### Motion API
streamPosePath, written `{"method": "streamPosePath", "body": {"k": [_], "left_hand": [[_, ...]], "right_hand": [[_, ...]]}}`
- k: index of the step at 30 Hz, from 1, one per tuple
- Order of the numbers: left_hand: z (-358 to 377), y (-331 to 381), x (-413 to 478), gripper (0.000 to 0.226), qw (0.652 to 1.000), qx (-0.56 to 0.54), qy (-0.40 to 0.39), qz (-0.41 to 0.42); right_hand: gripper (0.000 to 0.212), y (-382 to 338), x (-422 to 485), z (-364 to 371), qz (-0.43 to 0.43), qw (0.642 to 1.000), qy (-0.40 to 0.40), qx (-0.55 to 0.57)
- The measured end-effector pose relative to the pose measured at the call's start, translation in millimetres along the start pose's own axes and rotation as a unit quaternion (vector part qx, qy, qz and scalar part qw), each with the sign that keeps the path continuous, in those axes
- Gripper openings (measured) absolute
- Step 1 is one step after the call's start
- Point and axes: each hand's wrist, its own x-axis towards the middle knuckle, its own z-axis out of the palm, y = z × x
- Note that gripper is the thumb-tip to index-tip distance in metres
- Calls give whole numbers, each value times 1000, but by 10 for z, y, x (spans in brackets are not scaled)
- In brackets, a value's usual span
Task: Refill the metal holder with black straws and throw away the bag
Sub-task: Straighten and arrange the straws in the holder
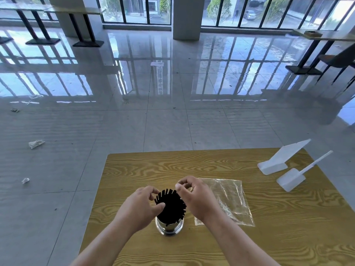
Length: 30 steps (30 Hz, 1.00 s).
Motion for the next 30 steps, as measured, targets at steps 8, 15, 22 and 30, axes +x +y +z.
{"method": "streamPosePath", "body": {"k": [8, 15, 22, 30], "left_hand": [[298, 142, -59, 70, 994, 52, -85, 51], [459, 204, -62, 32, 988, 113, -52, 90], [449, 243, -73, 23, 976, 164, -20, 138], [285, 344, -71, 19, 952, 241, 19, 190]], "right_hand": [[34, 298, 6, 156, 145, 986, -78, -4], [19, 305, -28, 293, 151, 982, -91, 72], [13, 356, -57, 206, 144, 984, -52, 90], [17, 341, -84, 192, 123, 988, -31, 86]]}}
